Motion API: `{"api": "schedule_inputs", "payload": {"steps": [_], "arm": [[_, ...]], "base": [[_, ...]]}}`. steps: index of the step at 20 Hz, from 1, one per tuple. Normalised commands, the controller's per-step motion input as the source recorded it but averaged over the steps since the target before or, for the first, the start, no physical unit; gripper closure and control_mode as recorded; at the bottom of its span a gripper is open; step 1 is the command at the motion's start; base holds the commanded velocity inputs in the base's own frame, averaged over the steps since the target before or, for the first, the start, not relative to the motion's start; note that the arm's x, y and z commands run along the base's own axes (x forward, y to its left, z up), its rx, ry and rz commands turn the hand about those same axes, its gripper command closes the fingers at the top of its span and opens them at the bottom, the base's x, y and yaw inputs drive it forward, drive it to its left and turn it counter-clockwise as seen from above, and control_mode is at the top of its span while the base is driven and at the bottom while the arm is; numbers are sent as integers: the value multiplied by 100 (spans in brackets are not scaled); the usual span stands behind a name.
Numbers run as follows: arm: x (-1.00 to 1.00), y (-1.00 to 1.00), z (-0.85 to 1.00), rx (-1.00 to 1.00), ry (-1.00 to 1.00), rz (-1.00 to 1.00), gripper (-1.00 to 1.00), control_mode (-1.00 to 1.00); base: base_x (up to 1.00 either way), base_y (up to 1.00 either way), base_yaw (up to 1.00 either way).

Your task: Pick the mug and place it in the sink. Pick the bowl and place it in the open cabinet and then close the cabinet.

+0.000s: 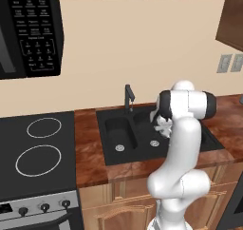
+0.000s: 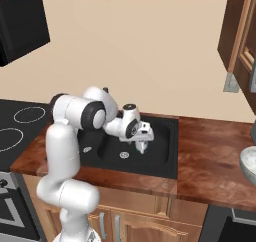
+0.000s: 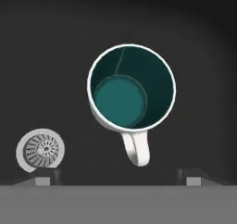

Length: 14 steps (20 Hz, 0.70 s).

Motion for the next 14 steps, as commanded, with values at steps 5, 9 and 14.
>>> {"api": "schedule_inputs", "payload": {"steps": [5,9,14], "arm": [[-12,0,92,0,8,0,-100,-100],[-41,-13,91,0,13,0,-100,-100],[-56,-4,87,0,11,-2,-100,-100]], "base": [[0,0,0],[0,0,0],[0,0,0]]}}
